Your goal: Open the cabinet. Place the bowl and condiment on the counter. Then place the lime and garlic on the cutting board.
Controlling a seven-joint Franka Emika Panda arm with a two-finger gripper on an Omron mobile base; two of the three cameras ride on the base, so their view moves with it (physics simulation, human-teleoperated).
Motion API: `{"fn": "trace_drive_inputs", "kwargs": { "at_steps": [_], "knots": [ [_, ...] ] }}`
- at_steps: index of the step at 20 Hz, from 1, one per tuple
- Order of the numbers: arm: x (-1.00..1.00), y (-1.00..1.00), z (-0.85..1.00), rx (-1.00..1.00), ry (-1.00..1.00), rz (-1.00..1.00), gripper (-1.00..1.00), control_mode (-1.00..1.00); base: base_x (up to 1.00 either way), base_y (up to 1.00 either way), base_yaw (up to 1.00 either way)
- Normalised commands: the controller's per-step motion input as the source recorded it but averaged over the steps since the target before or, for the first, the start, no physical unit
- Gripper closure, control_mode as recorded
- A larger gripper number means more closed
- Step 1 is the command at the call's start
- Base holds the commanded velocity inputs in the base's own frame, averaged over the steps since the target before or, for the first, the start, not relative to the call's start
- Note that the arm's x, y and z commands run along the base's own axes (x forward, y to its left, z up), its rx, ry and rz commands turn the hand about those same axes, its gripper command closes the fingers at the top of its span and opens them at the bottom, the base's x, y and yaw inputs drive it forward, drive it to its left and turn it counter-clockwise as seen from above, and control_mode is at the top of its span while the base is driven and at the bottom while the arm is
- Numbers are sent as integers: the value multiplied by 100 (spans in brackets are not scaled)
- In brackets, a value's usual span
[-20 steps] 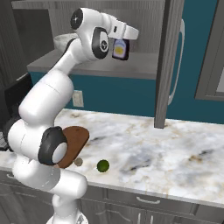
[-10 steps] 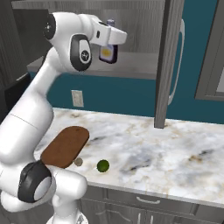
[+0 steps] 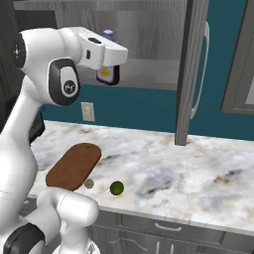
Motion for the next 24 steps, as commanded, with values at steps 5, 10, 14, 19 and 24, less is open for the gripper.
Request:
{"fn": "trace_drive_inputs", "kwargs": {
  "at_steps": [5,10,14,19,24],
  "knots": [
    [-78,42,-10,-11,1,0,100,-100,0,0,0],
    [-27,70,-58,-23,14,0,100,-100,0,0,0],
    [-6,41,-77,-22,15,0,100,-100,0,0,0],
    [0,-11,-50,-4,10,0,100,-100,0,0,0],
    [0,-65,-41,0,8,0,100,-100,0,0,0]
  ]
}}
